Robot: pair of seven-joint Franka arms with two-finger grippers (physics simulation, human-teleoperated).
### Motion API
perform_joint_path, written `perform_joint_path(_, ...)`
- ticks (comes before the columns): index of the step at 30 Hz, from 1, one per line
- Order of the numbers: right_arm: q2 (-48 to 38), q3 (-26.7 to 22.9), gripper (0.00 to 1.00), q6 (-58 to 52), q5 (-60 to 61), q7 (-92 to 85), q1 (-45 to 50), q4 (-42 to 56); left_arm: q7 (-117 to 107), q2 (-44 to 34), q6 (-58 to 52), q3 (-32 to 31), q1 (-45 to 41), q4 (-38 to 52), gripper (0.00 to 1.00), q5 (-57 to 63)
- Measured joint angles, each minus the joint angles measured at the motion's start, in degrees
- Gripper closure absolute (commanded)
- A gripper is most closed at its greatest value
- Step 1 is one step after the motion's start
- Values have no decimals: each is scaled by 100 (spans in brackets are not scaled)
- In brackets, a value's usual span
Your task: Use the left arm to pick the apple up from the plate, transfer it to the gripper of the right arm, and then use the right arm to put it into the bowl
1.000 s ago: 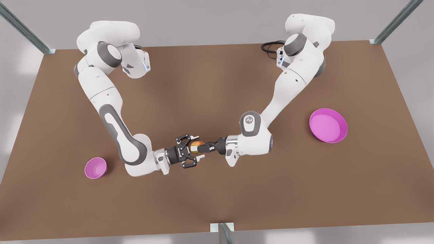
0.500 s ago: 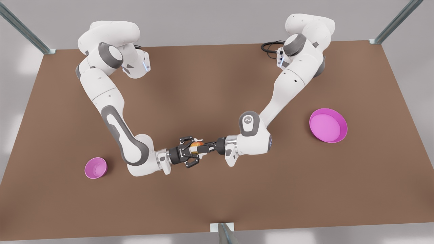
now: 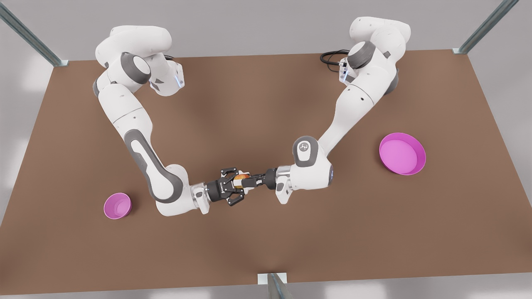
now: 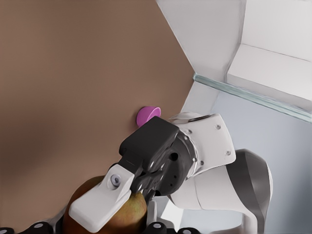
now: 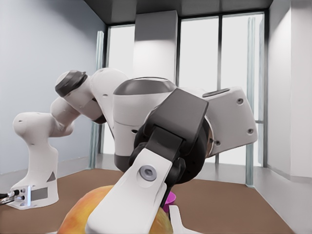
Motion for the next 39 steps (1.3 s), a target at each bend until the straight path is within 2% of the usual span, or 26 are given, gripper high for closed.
perform_joint_path(1,0,-1,51,1,-2,-1,-2,0,1,0,1,0,0,0,36,1)
perform_joint_path(2,0,-5,51,2,-3,-1,-4,4,12,-1,2,-1,0,0,7,-12)
perform_joint_path(3,1,-7,51,3,-6,-2,-7,6,42,-1,4,-2,-1,1,0,-46)
perform_joint_path(14,-35,-30,51,-18,-99,5,-172,18,135,-43,-4,-5,67,0,0,-68)
perform_joint_path(20,-29,-78,51,-285,-884,18,-754,15,139,-236,-478,-44,962,-11,0,-39)
perform_joint_path(22,-33,-84,51,-431,-1704,30,-1194,2,80,-610,-1077,-35,1510,-12,0,558)
perform_joint_path(25,-292,-81,51,-713,-3378,64,-1892,48,-80,-1555,-2741,-64,2246,11,0,2681)
perform_joint_path(28,-571,-90,51,-924,-5109,96,-2171,336,-213,-2041,-4310,-139,2857,30,0,4231)
perform_joint_path(29,-648,-89,50,-971,-5673,104,-2194,441,-235,-2423,-4664,45,3073,-304,0,4492)
perform_joint_path(30,-699,-88,50,-1007,-6205,109,-2205,545,-213,-3464,-4769,1105,2503,-1496,0,4587)
perform_joint_path(31,-725,-84,50,-1023,-6730,113,-2203,665,-185,-4315,-4745,1901,1846,-2499,0,4632)
perform_joint_path(32,-734,-76,50,-1019,-7242,111,-2197,771,-159,-4646,-4765,2309,1521,-2865,0,4662)
perform_joint_path(34,-734,-105,50,-937,-8110,87,-2211,864,-110,-4757,-4841,2633,1346,-2904,0,4666)
perform_joint_path(36,-728,-226,49,-718,-8679,62,-2278,886,-63,-4622,-5045,2744,1471,-2078,0,4178)
perform_joint_path(37,-709,-358,49,-536,-8868,56,-2296,875,-7,-4305,-5226,2759,1800,-1687,0,3890)
perform_joint_path(39,-659,-550,49,-161,-9117,48,-2310,858,154,-4040,-5500,2669,2017,-1269,0,4033)
